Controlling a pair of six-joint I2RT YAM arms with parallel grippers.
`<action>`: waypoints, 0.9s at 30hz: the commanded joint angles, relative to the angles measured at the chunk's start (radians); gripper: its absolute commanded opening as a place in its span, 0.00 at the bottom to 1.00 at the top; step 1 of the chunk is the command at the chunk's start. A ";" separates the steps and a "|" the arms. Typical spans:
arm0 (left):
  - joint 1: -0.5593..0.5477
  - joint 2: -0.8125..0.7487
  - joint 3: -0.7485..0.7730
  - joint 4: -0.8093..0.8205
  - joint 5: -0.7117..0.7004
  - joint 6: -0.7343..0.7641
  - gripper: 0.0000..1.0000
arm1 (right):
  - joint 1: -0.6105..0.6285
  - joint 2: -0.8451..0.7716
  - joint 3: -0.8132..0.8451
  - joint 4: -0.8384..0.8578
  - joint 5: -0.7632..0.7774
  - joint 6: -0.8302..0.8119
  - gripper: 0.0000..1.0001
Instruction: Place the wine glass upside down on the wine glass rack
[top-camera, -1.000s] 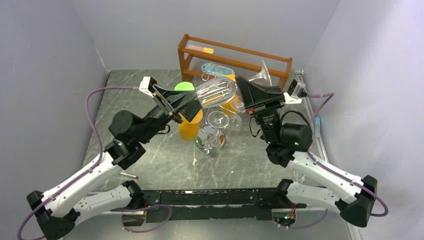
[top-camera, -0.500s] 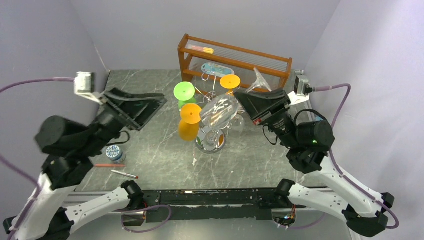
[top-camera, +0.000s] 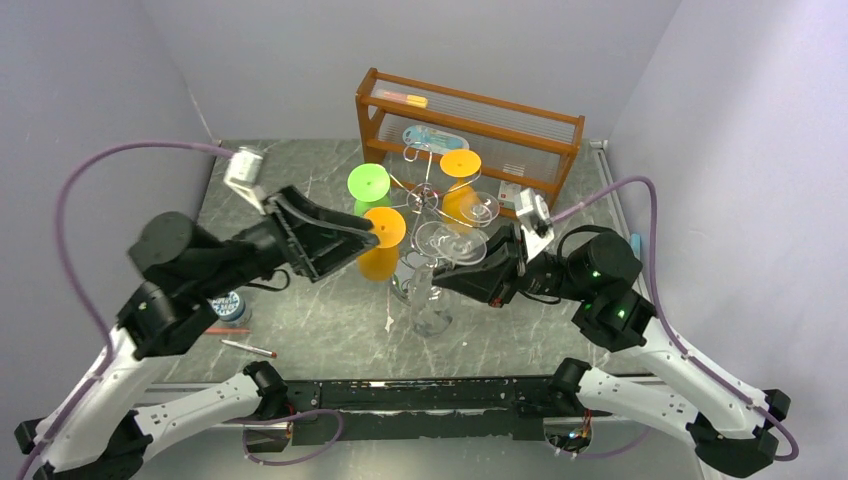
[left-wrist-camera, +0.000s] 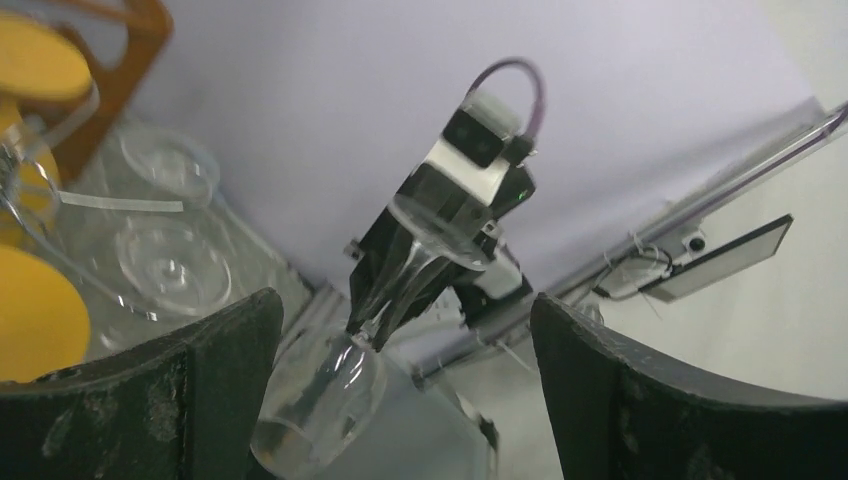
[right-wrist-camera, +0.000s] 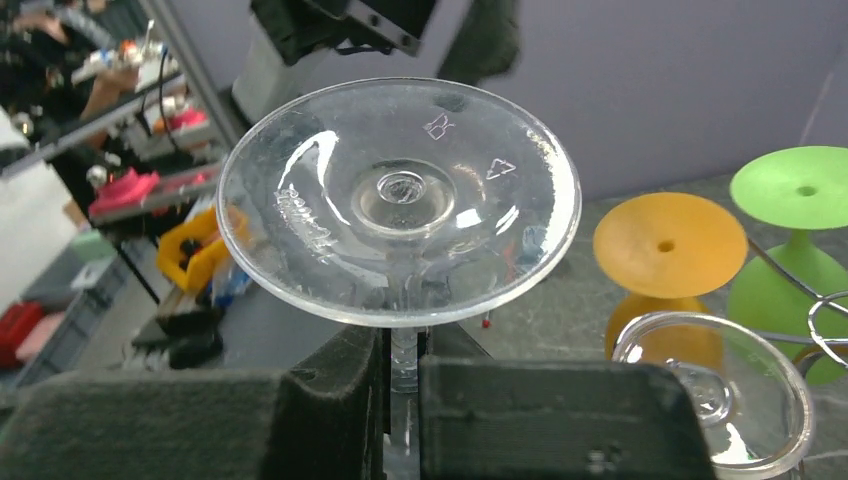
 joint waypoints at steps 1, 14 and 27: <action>-0.005 0.008 -0.105 0.092 0.179 -0.151 0.97 | 0.006 -0.043 -0.028 -0.046 -0.163 -0.143 0.00; -0.005 0.018 -0.238 0.234 0.293 -0.254 0.97 | 0.007 0.011 -0.028 -0.143 -0.238 -0.261 0.00; -0.005 0.046 -0.278 0.145 0.319 -0.255 0.80 | 0.022 0.074 0.010 -0.184 -0.224 -0.312 0.00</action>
